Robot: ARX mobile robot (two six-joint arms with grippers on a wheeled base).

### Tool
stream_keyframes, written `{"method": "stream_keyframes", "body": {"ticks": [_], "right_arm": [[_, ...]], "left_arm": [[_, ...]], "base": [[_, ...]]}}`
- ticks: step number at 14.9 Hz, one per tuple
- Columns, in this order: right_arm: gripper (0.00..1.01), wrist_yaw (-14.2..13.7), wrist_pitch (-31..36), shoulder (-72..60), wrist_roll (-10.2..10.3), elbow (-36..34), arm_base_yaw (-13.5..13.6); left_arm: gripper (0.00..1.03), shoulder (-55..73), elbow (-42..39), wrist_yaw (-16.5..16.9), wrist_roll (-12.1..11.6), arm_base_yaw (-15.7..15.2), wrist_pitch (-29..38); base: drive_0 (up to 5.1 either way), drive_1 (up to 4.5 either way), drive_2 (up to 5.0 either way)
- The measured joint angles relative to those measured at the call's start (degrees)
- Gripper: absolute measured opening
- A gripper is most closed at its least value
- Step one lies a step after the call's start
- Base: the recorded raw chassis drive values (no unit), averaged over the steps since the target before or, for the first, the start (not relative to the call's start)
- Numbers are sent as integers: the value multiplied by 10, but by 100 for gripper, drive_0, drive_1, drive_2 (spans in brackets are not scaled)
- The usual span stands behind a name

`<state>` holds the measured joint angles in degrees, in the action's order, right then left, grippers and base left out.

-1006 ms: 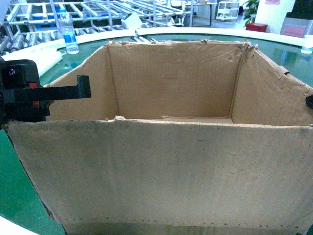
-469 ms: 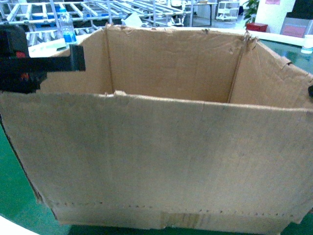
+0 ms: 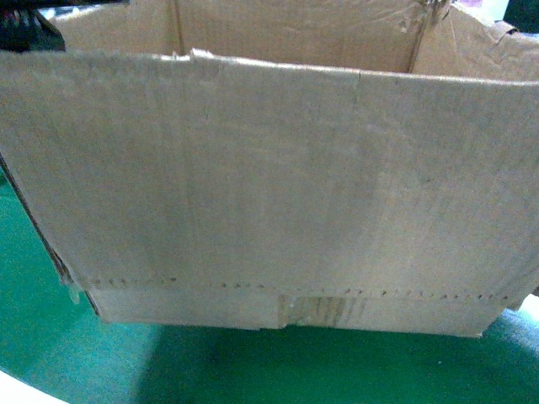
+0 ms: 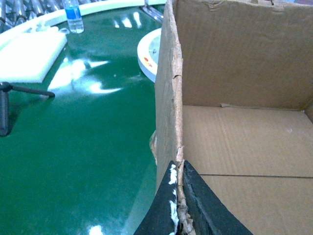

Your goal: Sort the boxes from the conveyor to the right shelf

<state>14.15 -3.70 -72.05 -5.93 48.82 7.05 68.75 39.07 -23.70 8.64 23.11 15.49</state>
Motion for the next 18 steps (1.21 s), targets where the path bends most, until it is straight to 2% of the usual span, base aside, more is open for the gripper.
{"method": "stream_keyframes", "body": {"ticks": [2,4,6,11,18], "right_arm": [[2,10,-11,7,-1,17,-4],[2,21,-9,19,-5,32,-8],[2,21,-1,33,-15,34,-10],[2,21,-4,35,-17,34,-10],[2,21,-3,34,-17,34,-10]], "left_arm": [[2,-12,17,1,-7,0,1],[2,-23,26,-8,-30,0,30],[2,-27,30,-11,-40,0,33],[2,-27,30,-11,-43,0,31],[2,-27,30,-12,-44,0,30]], "base": [[0,0,0],[0,0,0],[0,0,0],[0,0,0],[-167,-167,-167]]}}
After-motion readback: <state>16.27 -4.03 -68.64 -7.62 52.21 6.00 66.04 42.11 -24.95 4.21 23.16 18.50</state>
